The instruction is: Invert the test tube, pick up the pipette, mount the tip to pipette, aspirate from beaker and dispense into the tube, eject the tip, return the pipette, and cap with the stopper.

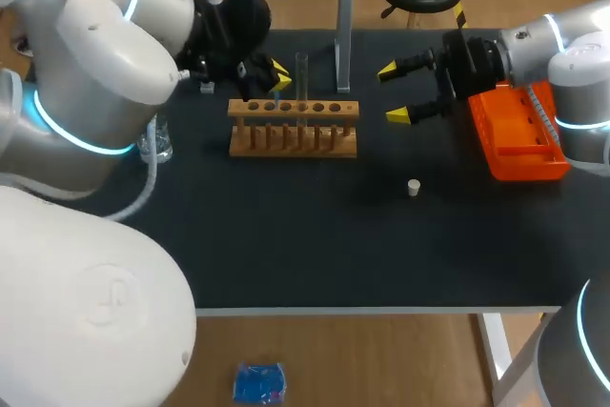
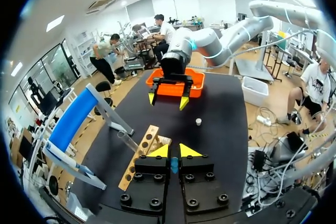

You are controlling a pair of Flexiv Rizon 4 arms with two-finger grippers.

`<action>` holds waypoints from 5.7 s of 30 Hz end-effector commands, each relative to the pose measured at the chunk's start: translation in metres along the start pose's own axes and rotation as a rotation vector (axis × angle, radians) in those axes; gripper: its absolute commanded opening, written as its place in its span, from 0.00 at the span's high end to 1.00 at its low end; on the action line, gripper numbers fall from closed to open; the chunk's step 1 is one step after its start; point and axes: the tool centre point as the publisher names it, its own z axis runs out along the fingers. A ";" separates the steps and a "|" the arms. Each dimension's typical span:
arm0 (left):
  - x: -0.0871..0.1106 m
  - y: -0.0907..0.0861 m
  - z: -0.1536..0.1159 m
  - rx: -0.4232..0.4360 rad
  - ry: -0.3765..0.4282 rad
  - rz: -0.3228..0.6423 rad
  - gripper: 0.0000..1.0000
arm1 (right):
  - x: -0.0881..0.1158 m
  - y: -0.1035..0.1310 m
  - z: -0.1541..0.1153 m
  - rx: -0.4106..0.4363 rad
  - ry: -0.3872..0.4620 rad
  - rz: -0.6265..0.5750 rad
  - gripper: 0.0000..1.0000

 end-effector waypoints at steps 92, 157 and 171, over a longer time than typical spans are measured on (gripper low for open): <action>-0.003 -0.004 0.008 -0.027 0.163 -0.033 1.00 | 0.109 0.137 0.077 -0.294 0.045 0.077 0.00; -0.003 -0.004 0.008 -0.027 0.163 -0.033 1.00 | 0.077 0.167 0.153 -0.354 0.074 0.118 0.63; -0.003 -0.004 0.008 -0.027 0.163 -0.033 1.00 | 0.074 0.165 0.150 -0.379 0.053 0.129 1.00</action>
